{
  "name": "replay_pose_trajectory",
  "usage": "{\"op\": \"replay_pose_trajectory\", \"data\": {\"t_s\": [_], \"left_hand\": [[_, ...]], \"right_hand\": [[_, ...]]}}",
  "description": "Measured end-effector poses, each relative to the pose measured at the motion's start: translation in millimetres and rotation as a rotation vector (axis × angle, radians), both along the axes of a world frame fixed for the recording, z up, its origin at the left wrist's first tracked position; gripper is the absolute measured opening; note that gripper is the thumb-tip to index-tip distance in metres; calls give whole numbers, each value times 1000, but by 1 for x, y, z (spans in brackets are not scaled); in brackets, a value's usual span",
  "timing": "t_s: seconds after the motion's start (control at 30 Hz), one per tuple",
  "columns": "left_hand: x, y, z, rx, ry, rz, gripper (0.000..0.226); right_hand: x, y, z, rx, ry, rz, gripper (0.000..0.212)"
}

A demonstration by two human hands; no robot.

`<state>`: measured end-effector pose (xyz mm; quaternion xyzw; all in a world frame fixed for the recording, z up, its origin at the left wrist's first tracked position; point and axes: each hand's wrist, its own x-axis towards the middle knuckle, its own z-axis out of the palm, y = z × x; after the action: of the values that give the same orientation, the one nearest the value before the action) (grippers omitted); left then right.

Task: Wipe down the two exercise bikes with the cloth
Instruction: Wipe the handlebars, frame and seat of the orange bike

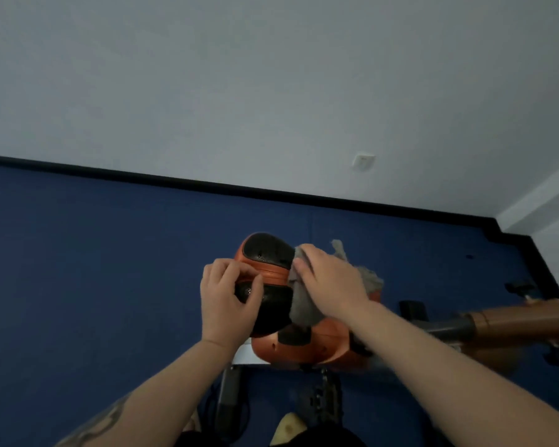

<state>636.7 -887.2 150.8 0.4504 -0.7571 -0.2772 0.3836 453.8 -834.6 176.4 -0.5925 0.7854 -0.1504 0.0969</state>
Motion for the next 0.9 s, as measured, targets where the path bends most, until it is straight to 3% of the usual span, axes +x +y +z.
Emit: {"op": "replay_pose_trajectory", "data": {"t_s": [0.07, 0.13, 0.23, 0.33, 0.47, 0.57, 0.7, 0.8, 0.9], "left_hand": [[-1, 3, -1, 43, -64, 97, 21], [-2, 5, 0, 139, -93, 160, 31], [-4, 4, 1, 262, -82, 176, 42], [-4, 0, 3, 363, -53, 125, 52], [1, -6, 7, 588, 64, -19, 95], [10, -10, 9, 699, 50, -148, 119], [13, -19, 10, 795, 49, -288, 123], [12, -17, 7, 805, 129, -306, 118], [13, -13, 2, 819, 188, -300, 117]], "right_hand": [[-29, 4, 1, 179, -72, 54, 41], [-38, 6, -2, 282, -24, -29, 49], [-12, -17, -5, 267, 99, -193, 61], [19, -54, -3, 181, -69, -274, 60], [8, -55, 0, 133, -331, 123, 41], [-27, -30, 3, 179, -439, 424, 49], [-23, -61, 2, 198, -599, 302, 39], [10, -80, 4, 153, -464, 276, 36], [0, -57, 0, 111, -209, 563, 41]]}}
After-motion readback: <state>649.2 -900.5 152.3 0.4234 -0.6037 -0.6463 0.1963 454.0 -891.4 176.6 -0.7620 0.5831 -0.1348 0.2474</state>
